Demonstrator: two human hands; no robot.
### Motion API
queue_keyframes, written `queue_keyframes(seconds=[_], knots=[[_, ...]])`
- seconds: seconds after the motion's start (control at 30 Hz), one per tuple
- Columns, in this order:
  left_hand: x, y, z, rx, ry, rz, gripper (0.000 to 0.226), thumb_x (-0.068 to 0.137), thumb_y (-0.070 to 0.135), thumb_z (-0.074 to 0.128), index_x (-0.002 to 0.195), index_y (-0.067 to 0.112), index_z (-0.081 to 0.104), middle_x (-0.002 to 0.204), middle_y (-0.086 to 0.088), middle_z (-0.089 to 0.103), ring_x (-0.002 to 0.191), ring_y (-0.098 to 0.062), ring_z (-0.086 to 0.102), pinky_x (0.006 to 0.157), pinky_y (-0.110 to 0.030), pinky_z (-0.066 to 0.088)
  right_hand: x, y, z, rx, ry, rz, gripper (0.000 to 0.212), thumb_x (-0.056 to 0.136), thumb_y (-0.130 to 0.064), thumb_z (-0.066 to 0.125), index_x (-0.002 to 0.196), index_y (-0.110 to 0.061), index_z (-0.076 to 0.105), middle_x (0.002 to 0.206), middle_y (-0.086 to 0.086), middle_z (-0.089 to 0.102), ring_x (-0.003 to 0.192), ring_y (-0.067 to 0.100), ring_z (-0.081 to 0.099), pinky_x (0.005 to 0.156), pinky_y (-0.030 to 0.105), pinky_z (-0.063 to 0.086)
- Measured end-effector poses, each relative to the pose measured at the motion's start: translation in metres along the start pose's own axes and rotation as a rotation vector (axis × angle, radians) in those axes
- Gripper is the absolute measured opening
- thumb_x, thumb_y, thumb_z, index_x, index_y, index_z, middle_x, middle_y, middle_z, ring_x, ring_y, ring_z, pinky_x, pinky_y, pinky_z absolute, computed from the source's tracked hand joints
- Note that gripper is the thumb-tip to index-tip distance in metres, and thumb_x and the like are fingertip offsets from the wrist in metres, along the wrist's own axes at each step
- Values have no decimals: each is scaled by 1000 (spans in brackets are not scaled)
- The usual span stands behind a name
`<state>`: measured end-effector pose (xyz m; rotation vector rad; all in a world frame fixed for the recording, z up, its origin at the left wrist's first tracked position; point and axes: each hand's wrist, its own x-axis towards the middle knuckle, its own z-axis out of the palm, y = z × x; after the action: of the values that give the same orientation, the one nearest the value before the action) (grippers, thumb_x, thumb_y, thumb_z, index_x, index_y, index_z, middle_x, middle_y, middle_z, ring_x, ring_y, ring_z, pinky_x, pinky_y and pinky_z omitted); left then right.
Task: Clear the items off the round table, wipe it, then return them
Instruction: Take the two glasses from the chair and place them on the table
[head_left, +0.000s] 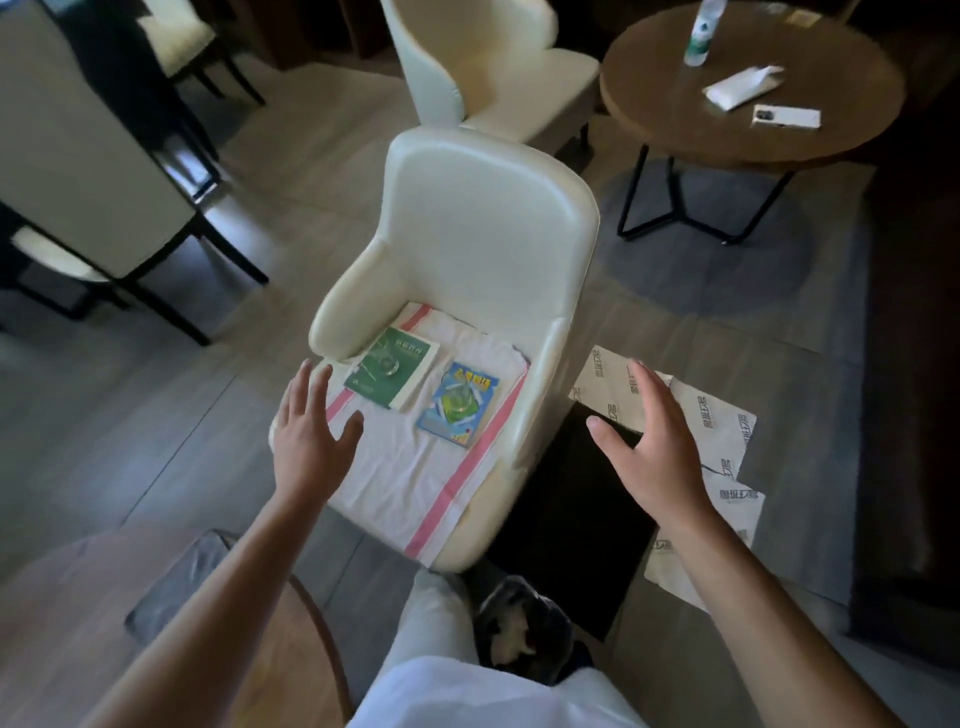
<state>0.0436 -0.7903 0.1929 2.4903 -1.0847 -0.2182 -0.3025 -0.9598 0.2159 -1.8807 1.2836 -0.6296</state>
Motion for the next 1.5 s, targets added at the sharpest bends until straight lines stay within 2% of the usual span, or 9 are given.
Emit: queue_keyframes(seconds=[0.13,0.3,0.5,0.67,0.93,1.07,1.17,1.3,1.5], knots=[[68,-26,13,-71,-28,-39,74,93,27,73,157,20,36,169,-10,23,152,-36,28,118,-59,33,32,-19,30,-22,-46,82,81,91,-41,71,161,-26,31,165,-9,37,151,13,37,123,46,34],[127,-65,32,-105,-65,-65,76,94,28,73,158,18,33,169,-13,22,152,-37,27,120,-55,31,76,-39,69,-63,-119,101,85,93,-31,75,162,-33,26,166,-16,32,153,4,30,125,44,32],[181,-133,63,-85,-125,-79,75,93,28,73,157,16,36,166,-13,29,151,-36,30,121,-54,31,111,-32,138,-52,-188,235,90,90,-27,79,162,-32,26,165,-14,30,148,14,39,122,39,36],[220,-177,95,-189,-200,-179,91,90,52,73,162,24,24,171,-4,19,156,-24,21,117,-41,27,133,-5,206,-12,-249,288,111,73,-60,77,163,-28,20,171,-2,23,156,12,25,124,50,31],[282,-240,191,-181,-305,-175,108,80,65,76,163,23,20,170,-6,22,154,-24,27,118,-44,34,181,59,328,-35,-296,325,121,65,-67,80,162,-32,17,169,-6,23,156,14,27,122,52,34],[305,-241,218,-180,-331,-80,109,79,64,77,163,21,22,169,-10,22,153,-27,30,118,-41,33,204,72,360,-140,-320,280,118,71,-51,89,164,-29,19,171,-2,20,158,12,17,127,42,26],[320,-240,236,-157,-357,-4,108,77,68,74,162,23,25,169,-13,22,151,-31,33,119,-47,37,218,81,381,-201,-368,244,117,73,-49,89,164,-27,19,173,4,17,160,15,13,125,33,22],[339,-234,258,-170,-393,66,108,73,72,73,161,27,29,169,-12,22,149,-33,36,114,-52,43,228,87,397,-254,-415,255,120,71,-55,88,164,-30,17,173,8,13,160,19,12,120,33,25],[353,-220,281,-239,-429,74,110,72,62,81,161,22,30,168,-15,22,150,-32,34,119,-44,38,228,95,418,-300,-401,330,123,70,-52,90,164,-28,16,172,10,16,159,21,15,118,42,34]])
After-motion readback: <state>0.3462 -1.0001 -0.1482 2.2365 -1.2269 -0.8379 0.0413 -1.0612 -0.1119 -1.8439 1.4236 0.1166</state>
